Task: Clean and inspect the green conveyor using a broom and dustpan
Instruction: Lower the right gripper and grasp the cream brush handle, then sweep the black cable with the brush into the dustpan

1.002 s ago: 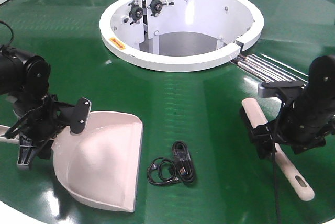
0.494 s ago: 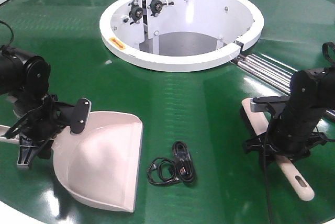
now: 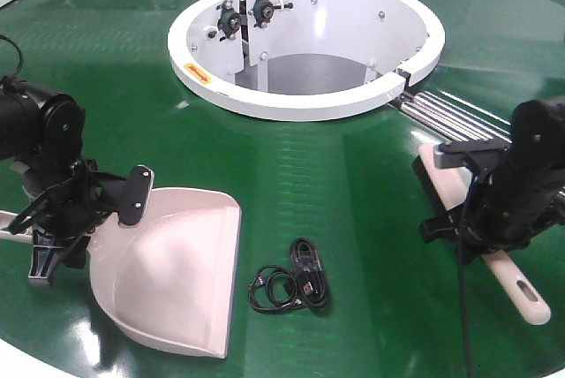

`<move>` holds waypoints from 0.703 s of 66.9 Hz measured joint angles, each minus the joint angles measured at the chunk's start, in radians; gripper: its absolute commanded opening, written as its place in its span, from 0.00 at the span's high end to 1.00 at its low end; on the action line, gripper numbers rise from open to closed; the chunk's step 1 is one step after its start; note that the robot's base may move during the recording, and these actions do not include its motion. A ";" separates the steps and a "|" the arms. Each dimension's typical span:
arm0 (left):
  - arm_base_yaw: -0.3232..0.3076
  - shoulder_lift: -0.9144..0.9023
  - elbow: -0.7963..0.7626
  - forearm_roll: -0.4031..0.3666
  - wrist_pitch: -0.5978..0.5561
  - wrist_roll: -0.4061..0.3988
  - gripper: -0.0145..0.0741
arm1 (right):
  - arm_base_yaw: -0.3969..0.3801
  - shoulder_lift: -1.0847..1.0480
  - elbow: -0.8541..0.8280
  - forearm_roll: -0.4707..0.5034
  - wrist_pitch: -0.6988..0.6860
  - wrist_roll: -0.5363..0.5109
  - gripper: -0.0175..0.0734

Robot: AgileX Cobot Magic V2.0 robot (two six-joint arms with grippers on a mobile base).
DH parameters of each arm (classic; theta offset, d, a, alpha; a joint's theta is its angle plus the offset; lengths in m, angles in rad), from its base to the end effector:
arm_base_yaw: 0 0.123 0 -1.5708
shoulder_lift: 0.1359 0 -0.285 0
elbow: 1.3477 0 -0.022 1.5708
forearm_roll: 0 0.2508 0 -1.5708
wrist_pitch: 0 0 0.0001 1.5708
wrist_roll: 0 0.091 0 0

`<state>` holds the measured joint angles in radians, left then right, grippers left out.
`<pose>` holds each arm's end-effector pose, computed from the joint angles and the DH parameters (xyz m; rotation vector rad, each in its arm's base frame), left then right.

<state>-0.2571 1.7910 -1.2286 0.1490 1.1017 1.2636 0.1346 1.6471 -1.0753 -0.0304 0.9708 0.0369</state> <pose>0.3243 -0.0728 0.2047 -2.1881 -2.1496 -0.1740 0.3002 0.0383 0.2139 -0.1714 3.0194 -0.0243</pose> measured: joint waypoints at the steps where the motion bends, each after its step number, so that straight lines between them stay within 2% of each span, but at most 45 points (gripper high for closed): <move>1: 0.000 0.000 0.000 0.000 0.000 0.000 0.85 | 0.001 -0.016 0.003 0.001 0.000 0.004 0.82; 11: 0.000 0.000 0.000 0.000 0.000 0.000 0.85 | 0.001 -0.127 0.079 0.030 0.007 0.025 0.81; 24: 0.000 0.000 0.000 0.000 0.000 0.000 0.85 | 0.001 -0.239 0.240 0.138 0.038 0.026 0.81; 33: 0.000 0.000 0.000 0.000 0.000 0.000 0.85 | 0.003 -0.275 0.270 0.190 0.081 0.026 0.81; 39: 0.000 0.000 0.000 0.000 0.000 0.000 0.85 | 0.031 -0.281 0.270 0.203 0.096 0.033 0.81; 47: 0.000 0.000 0.000 0.000 0.000 0.000 0.85 | 0.126 -0.281 0.270 0.199 0.092 0.099 0.81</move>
<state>-0.2571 1.7910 -1.2286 0.1490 1.1017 1.2636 0.2606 1.3661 -0.8054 0.1682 1.0626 0.1359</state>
